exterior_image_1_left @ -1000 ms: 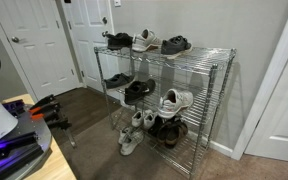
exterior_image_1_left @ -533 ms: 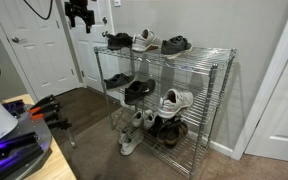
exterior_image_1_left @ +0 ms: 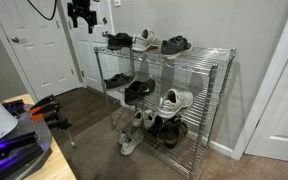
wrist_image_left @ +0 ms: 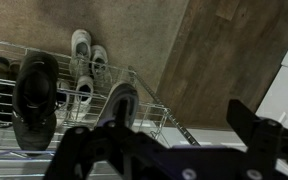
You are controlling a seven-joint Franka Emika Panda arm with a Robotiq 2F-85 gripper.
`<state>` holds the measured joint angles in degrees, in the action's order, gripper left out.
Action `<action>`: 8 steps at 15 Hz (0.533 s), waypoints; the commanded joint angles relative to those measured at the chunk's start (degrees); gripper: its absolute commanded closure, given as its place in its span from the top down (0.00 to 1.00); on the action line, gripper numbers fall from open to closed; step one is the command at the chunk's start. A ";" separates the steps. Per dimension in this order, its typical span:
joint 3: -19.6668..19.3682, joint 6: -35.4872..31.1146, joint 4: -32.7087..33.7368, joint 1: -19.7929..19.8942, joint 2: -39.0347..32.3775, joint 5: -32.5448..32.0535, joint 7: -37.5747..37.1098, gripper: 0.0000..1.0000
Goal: Move the second right shoe from the second top shelf to the first top shelf
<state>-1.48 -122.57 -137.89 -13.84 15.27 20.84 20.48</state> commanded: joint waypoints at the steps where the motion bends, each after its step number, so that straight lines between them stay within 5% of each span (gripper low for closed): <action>1: 1.44 0.24 0.04 1.54 -0.01 0.40 0.28 1.00; 4: 1.45 0.23 -0.08 1.54 -0.01 0.40 0.28 1.00; 8: 1.33 -9.33 -2.47 3.47 -2.35 -0.11 -0.75 1.00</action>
<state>-0.83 -126.18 -138.62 -12.73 14.67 20.83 20.33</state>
